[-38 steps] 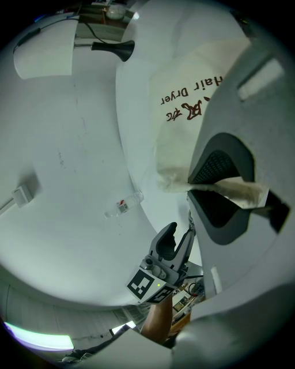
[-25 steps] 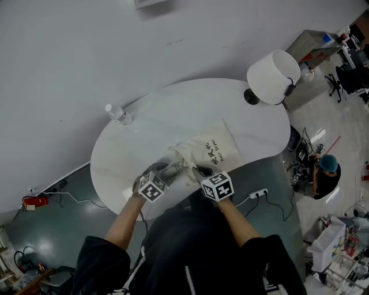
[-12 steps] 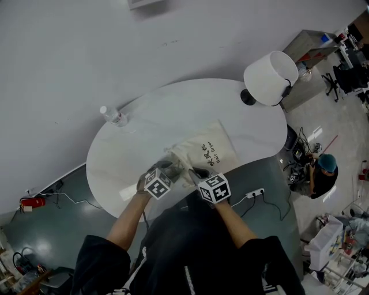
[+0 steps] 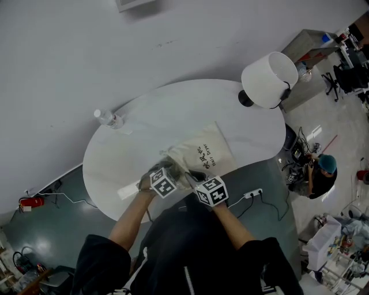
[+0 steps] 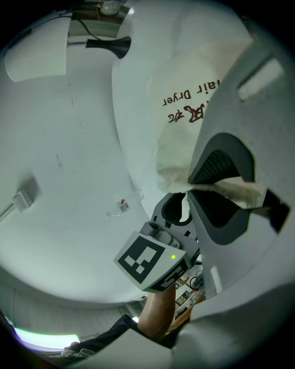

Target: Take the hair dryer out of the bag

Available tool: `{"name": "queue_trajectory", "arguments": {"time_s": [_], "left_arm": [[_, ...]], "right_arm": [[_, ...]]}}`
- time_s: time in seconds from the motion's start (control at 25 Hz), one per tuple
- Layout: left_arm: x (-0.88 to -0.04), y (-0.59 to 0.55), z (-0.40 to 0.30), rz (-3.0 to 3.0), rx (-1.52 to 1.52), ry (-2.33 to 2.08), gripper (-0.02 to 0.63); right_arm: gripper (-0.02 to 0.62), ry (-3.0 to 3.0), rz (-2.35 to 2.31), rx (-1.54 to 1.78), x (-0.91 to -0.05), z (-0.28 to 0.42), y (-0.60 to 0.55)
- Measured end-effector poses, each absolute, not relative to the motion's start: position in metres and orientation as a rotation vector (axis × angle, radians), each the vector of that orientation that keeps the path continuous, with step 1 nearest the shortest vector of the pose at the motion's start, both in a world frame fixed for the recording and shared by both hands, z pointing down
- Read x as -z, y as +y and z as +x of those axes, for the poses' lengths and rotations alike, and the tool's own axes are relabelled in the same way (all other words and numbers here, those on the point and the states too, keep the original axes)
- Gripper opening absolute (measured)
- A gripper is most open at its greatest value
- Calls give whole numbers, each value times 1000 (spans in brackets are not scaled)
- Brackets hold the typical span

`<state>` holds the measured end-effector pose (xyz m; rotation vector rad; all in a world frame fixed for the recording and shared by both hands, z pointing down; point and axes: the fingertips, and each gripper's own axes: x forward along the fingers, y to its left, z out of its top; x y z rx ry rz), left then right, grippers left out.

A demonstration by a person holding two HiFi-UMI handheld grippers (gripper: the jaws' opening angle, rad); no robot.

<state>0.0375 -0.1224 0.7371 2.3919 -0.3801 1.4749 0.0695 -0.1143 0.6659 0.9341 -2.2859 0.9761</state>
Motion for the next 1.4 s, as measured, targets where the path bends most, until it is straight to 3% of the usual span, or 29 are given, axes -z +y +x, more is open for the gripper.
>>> {"name": "queue_trajectory", "arguments": {"time_s": [0.88,1.4], "left_arm": [[-774,-122,48,2214,-1754,-374,210],[-775,-124,49,2261,-1756,-385,193]], "right_arm": [[32,-2331,711,-1033,-673,75,-116],[32,-2305,760,-1009,-674,75,-119]]}}
